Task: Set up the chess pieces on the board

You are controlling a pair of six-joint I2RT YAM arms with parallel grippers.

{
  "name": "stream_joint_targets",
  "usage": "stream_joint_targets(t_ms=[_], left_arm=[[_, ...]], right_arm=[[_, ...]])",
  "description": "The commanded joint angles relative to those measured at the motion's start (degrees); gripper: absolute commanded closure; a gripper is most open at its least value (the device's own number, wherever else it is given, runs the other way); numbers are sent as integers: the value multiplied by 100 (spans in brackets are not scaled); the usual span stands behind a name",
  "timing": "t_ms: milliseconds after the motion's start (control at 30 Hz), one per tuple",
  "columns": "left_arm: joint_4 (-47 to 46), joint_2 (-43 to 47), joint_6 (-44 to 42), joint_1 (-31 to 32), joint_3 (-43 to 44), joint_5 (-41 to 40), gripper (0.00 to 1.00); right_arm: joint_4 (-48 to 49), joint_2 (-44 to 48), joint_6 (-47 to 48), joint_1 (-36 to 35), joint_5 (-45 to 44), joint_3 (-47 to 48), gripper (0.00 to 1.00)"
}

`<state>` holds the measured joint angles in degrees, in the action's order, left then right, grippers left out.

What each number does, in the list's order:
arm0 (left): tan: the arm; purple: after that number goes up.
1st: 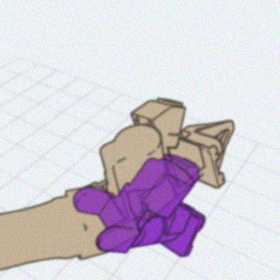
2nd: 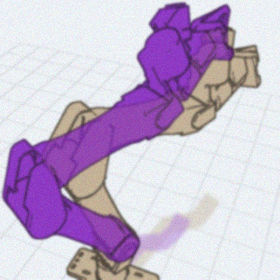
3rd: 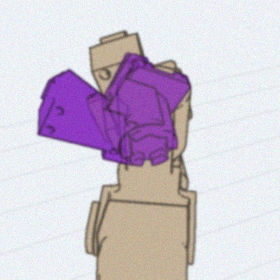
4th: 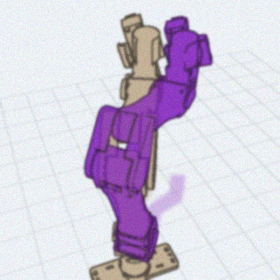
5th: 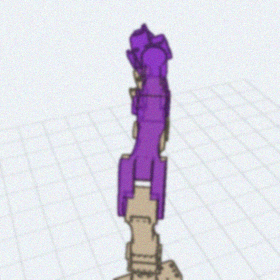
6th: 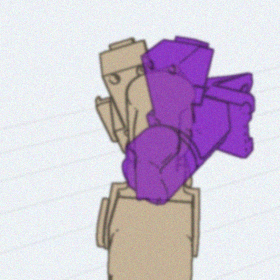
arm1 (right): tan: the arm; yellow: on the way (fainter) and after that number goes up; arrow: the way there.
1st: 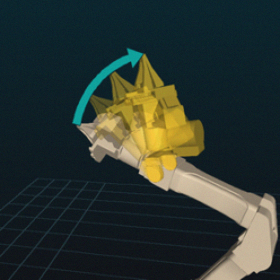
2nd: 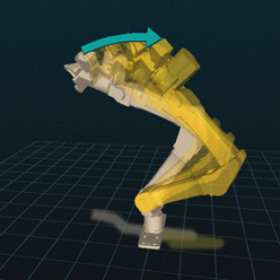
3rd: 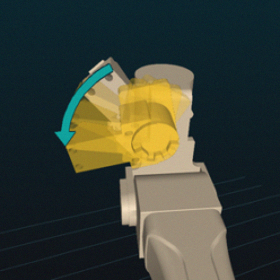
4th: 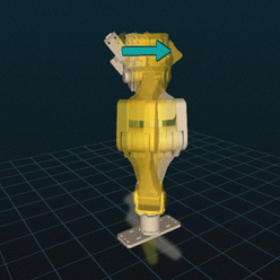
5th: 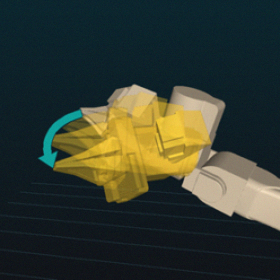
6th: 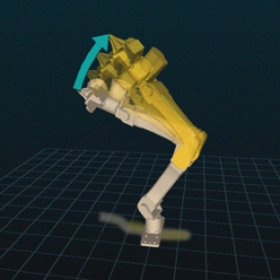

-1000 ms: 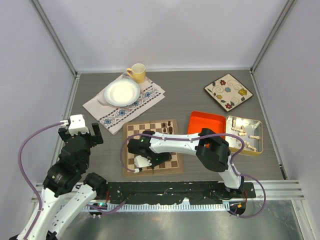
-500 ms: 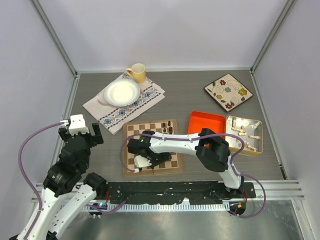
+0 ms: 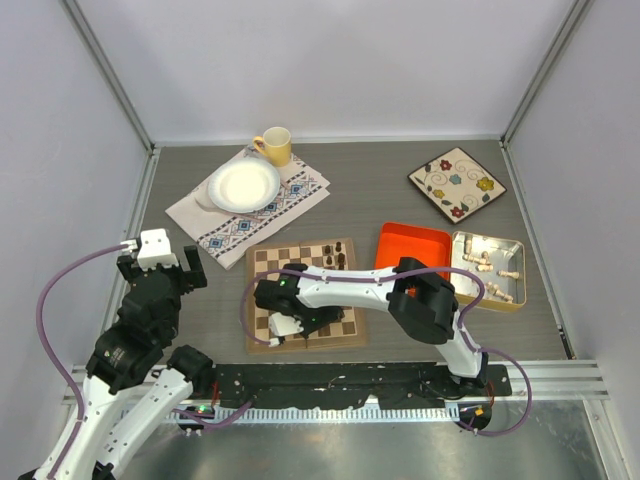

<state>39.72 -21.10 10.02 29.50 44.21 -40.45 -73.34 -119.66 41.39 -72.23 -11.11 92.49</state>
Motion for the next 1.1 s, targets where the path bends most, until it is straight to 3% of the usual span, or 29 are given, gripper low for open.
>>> stream_joint_targets(t_ms=[0,900,1067], left_arm=[[-246,-17,-27,-32,0,10,8],[-255,-43,-27,-32,0,28,8],[-246,10,-18,-32,18,28,8]], right_arm=[[-58,21,-43,-81,-101,182,79],[4,48,-122,-204,-119,217,76],[-58,336,-157,-195,494,489,75]])
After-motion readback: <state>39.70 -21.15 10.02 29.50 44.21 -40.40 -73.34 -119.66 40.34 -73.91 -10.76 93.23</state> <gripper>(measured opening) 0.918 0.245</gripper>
